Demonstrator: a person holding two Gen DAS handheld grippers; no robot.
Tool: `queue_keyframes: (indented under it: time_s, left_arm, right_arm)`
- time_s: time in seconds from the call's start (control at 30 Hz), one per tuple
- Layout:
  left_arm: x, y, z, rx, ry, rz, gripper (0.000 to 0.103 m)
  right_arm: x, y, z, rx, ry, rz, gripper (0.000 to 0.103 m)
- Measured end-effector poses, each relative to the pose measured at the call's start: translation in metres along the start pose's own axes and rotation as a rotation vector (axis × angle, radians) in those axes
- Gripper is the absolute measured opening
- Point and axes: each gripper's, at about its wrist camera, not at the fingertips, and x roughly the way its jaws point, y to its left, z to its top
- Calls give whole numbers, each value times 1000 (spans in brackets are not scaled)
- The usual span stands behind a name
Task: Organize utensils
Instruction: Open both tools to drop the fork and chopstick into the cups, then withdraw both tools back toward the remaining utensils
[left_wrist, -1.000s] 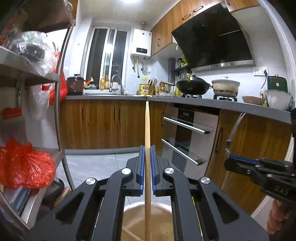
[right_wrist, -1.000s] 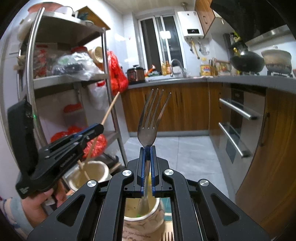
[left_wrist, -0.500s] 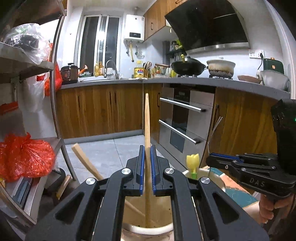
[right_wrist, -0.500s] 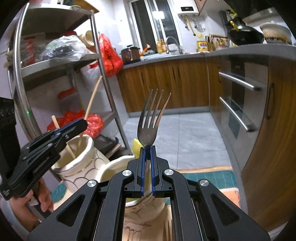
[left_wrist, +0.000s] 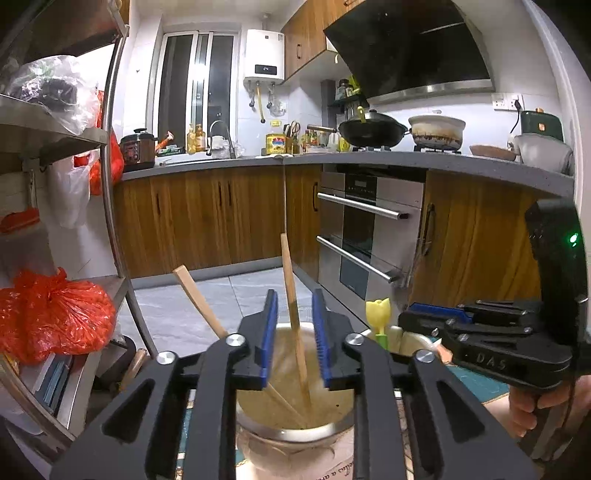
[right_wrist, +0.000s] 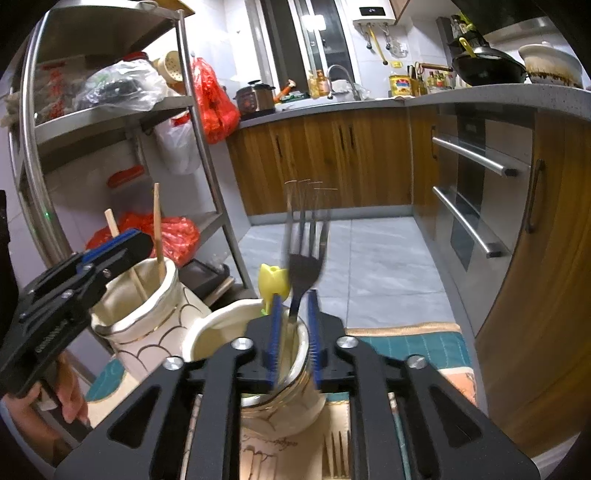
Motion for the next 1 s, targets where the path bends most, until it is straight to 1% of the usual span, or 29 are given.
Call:
queue_keyframes:
  time_s: [0.03, 0.1, 0.17, 0.2, 0.23, 0.27, 0.3, 0.33, 0.37, 0.4, 0.43, 0.5, 0.7, 0.77, 0.83, 0.9, 1.0]
  left_arm:
    - [-4, 0, 1, -4, -7, 1, 32]
    - [-11, 0, 2, -4, -18, 7, 38]
    - [-20, -1, 3, -7, -24, 12, 44]
    - [-24, -1, 3, -13, -27, 12, 52]
    - [-28, -1, 3, -18, -30, 12, 59]
    - [-35, -1, 3, -24, -39, 12, 62]
    - [-40, -2, 3, -26, -44, 14, 70]
    - [-47, -3, 2, -28, -52, 19, 80]
    - [-51, -4, 2, -31, -57, 24, 84]
    - [-58, -4, 2, -35, -66, 28, 92]
    - [-66, -4, 1, -41, -75, 27, 97]
    - [-75, -6, -1, -45, -76, 25, 98]
    - [-100, -5, -14, -65, -27, 34, 98]
    - [-107, -6, -21, -69, -12, 40, 98]
    - [-114, -6, -32, -82, 20, 45, 98]
    - [-119, -6, -42, -92, 45, 43, 98]
    - [-124, -12, -58, -95, 78, 59, 98]
  right_arm:
    - [-2, 0, -1, 1, -5, -2, 29]
    - [-6, -2, -2, 5, -9, -2, 33]
    - [-11, -5, -3, 17, -13, 2, 43]
    - [-16, -7, -4, 23, -19, 0, 46]
    - [-20, -8, -6, 27, -21, -2, 53]
    - [-24, -10, -6, 31, -23, -1, 61]
    - [-27, -11, -7, 34, -26, 3, 66]
    - [-33, -13, -9, 38, -32, 10, 77]
    - [-39, -15, -10, 40, -38, 16, 86]
    - [-47, -17, -12, 42, -47, 20, 90]
    - [-52, -17, -13, 43, -53, 20, 95]
    - [-65, -19, -16, 37, -58, 14, 97]
    - [-99, -24, -27, -10, -52, -30, 98]
    - [-112, -25, -35, -22, -51, -46, 98]
    - [-120, -27, -41, -20, -44, -50, 98]
    - [-125, -28, -47, -15, -37, -51, 98]
    - [-130, -28, -61, -19, -17, -67, 98]
